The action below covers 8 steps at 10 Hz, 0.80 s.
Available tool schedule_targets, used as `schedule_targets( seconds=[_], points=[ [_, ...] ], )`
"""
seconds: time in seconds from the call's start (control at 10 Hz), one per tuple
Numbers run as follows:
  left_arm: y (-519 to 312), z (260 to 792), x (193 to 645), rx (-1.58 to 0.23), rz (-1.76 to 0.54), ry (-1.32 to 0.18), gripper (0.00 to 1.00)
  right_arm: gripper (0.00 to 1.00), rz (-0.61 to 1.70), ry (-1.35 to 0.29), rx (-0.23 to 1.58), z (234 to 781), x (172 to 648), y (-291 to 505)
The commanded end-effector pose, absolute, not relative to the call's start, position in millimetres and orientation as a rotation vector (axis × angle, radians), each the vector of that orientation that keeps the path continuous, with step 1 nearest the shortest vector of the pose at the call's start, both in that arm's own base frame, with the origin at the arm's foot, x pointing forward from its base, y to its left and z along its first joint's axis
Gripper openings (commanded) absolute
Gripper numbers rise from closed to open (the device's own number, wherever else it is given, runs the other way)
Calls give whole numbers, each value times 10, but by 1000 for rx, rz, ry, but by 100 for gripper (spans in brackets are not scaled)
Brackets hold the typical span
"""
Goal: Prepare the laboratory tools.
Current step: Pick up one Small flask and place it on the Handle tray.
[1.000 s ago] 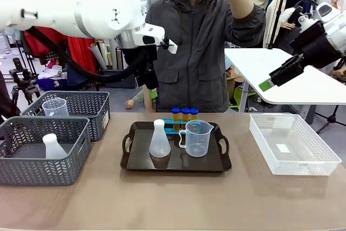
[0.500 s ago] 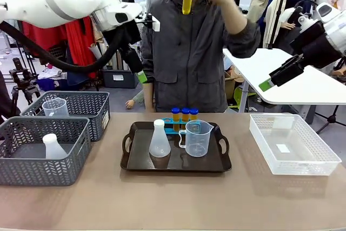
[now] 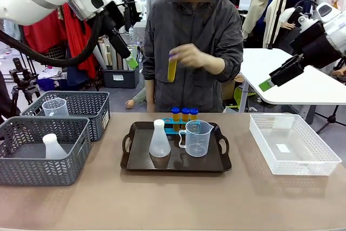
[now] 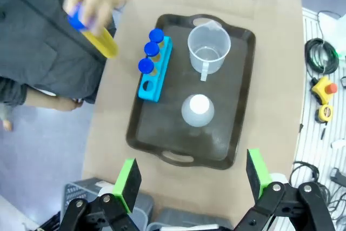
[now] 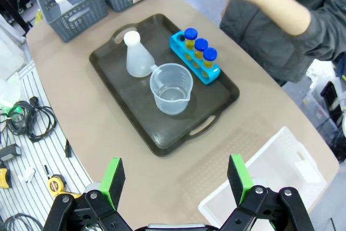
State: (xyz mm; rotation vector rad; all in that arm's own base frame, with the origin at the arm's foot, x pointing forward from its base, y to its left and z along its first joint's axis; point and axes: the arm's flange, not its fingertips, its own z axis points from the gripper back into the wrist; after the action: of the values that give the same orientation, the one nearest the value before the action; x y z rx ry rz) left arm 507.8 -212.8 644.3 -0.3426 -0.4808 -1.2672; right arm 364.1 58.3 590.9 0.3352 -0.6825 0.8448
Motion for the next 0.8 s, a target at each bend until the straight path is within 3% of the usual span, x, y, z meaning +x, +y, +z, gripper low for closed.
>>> schedule_targets(
  seconds=[0.0,0.7],
  points=[
    [-2079,6406,5064,-334,-1317,-507,100,100,843,-690,362,5915,3653,589],
    [-2027,6355,5150,-384,-1295,-473,100,100,843,-690,362,5915,3653,589]
  ],
)
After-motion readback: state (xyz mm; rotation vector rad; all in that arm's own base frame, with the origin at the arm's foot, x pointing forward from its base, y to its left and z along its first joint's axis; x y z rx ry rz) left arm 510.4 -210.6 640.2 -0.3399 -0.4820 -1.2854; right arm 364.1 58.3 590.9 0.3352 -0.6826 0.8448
